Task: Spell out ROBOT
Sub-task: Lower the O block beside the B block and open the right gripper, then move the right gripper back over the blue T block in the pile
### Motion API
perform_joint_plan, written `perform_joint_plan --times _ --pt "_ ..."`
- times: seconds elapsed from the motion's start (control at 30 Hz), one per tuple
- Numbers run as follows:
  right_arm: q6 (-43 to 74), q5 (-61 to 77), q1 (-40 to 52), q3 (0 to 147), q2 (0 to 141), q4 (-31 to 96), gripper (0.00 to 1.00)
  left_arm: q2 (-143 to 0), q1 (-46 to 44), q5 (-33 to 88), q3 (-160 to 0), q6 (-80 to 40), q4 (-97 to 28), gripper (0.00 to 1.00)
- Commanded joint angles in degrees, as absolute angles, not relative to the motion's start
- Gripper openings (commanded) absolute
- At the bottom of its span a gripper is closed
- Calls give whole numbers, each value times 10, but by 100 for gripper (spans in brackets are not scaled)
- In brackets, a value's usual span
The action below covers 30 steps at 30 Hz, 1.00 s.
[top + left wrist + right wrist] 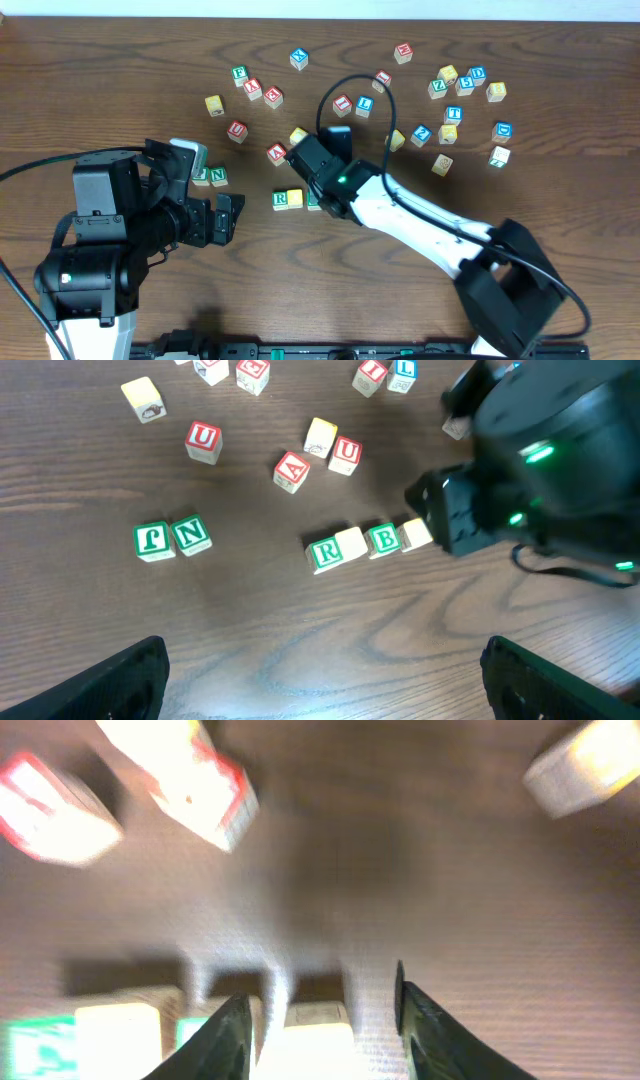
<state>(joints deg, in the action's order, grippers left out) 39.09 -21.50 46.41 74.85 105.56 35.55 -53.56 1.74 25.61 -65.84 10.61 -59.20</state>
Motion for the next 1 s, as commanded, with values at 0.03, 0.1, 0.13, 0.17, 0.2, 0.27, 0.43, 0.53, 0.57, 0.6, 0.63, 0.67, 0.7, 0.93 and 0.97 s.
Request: perform_joint_plan --times 0.03,0.1,0.13,0.17,0.2,0.27,0.43,0.53,0.57,0.6,0.63,0.67,0.7,0.93,0.97 --pt "385 -321 464 772 1002 357 47 -535 20 263 -663 116 -593 98" --pt "376 -350 449 772 987 357 51 -535 20 264 -663 116 -593 98" --pt "376 -355 441 772 983 358 56 -535 20 263 -663 116 -593 98" --pt "374 -357 426 772 980 361 58 -535 20 263 -663 116 -593 98" --pt "374 -356 416 772 979 364 59 -535 20 263 -663 116 -593 98" --pt "376 -346 381 772 979 377 59 -535 20 264 -663 116 -593 98" --pt "429 -238 244 772 979 431 60 -535 20 264 -663 116 -593 98" --pt "432 -195 183 772 979 437 59 -535 20 264 -663 116 -593 98" --pt "432 -189 165 772 979 439 59 -535 20 264 -663 116 -593 98" --pt "432 -187 153 772 979 441 59 -535 20 264 -663 116 -593 98" --pt "429 -187 142 772 979 442 59 -535 20 263 -663 116 -593 98" --pt "426 -187 130 772 979 445 59 -535 20 264 -663 116 -593 98" --pt "425 -187 121 772 979 446 59 -535 20 263 -663 116 -593 98" --pt "349 -173 101 772 980 441 61 -535 20 264 -663 116 -593 98" --pt "332 -170 101 772 981 437 63 -535 20 263 -663 116 -593 98"
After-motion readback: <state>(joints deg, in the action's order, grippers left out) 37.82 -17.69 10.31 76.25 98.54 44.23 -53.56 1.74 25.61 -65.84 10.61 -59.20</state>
